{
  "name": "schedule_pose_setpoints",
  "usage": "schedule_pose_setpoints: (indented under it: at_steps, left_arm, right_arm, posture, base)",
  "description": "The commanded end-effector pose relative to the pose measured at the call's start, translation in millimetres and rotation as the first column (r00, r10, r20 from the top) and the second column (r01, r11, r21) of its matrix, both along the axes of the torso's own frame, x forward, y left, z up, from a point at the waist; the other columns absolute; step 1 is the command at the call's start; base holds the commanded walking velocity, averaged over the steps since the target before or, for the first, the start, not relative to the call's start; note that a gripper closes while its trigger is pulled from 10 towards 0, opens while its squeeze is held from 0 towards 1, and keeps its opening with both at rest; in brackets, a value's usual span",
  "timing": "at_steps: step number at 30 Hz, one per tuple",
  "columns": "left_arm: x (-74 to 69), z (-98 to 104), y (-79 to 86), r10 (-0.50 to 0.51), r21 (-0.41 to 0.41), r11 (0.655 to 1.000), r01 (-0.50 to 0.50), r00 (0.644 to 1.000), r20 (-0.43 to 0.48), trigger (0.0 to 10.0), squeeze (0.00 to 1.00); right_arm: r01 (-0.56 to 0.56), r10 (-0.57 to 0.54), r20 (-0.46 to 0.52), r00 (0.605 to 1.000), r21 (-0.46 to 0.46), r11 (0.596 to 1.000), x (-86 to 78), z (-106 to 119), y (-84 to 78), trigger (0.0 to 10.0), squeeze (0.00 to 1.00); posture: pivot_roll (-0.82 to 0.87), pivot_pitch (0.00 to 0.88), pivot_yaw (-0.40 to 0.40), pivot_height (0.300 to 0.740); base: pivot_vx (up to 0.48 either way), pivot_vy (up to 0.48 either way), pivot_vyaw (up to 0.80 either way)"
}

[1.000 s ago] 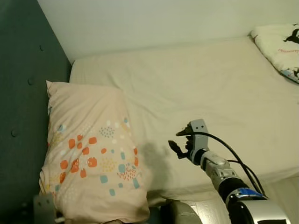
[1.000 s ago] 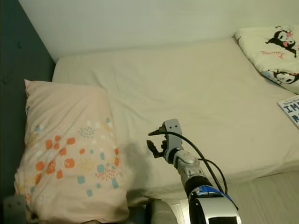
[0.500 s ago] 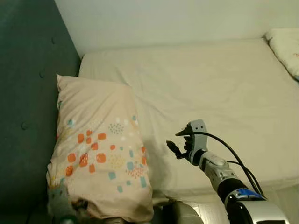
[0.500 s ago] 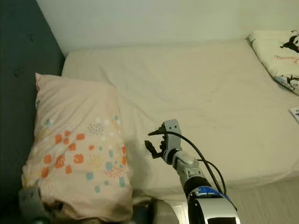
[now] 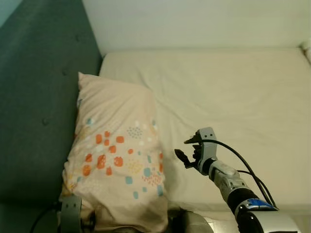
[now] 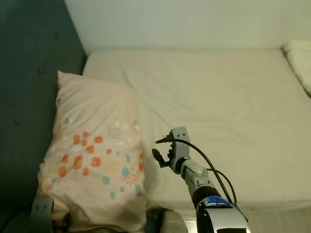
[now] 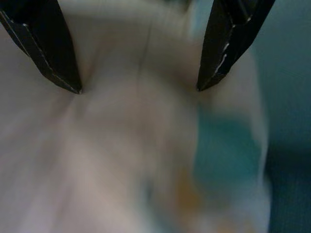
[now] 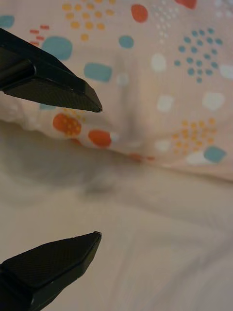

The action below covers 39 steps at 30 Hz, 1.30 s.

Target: Clean up the room

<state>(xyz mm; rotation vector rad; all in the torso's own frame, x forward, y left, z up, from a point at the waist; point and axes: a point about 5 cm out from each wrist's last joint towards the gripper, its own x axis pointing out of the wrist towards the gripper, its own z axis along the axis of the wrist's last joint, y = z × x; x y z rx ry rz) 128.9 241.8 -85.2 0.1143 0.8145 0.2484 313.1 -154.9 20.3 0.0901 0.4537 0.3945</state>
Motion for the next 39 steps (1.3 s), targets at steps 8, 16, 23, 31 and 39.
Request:
schedule_pose_setpoints:
  at_steps: [8, 16, 23, 31, 39]
  left_arm:
    - [-30.6, -10, 7.5, 0.032, 0.034, 0.999, -0.027, 0.991, -0.13, 10.0, 0.0]
    - [-27.8, -12, -4.8, -0.008, -0.008, 1.0, 0.007, 0.992, -0.126, 10.0, 0.0]
    - [-26.9, -14, -11.2, 0.0, -0.038, 0.999, -0.005, 0.99, -0.138, 10.0, 0.0]
    - [-28.1, -17, -15.2, -0.007, -0.042, 0.999, -0.001, 0.984, -0.179, 10.0, 0.0]
    - [-22.7, -16, -13.4, 0.004, -0.032, 0.999, -0.011, 0.981, -0.196, 10.0, 0.0]
  right_arm:
    - [0.011, -0.011, -0.054, 0.998, 0.0, 1.0, -9.9, -12, -3.2, 10.0, 0.0]
    - [0.023, -0.024, -0.07, 0.997, -0.018, 1.0, -12.2, -15, -4.9, 10.0, 0.0]
    - [0.067, -0.074, -0.107, 0.992, -0.073, 0.995, -16.4, -21, -12.3, 10.0, 0.0]
    - [0.059, -0.078, -0.179, 0.981, -0.106, 0.993, -31.1, -36, -16.3, 10.0, 0.0]
    - [0.05, -0.097, -0.308, 0.947, -0.157, 0.986, -62.4, -63, -18.5, 10.0, 0.0]
  posture:
    - [-0.1, 0.132, 0.069, 0.74]
    - [-0.1, 0.138, 0.065, 0.74]
    - [-0.1, 0.138, 0.064, 0.74]
    - [-0.11, 0.085, 0.043, 0.74]
    - [-0.1, 0.046, 0.036, 0.74]
  base:
    - [0.0, 0.0, 0.79]
    - [0.0, 0.0, 0.79]
    - [0.0, 0.0, 0.18]
    - [0.0, 0.0, 0.0]
    - [-0.113, 0.0, 0.0]
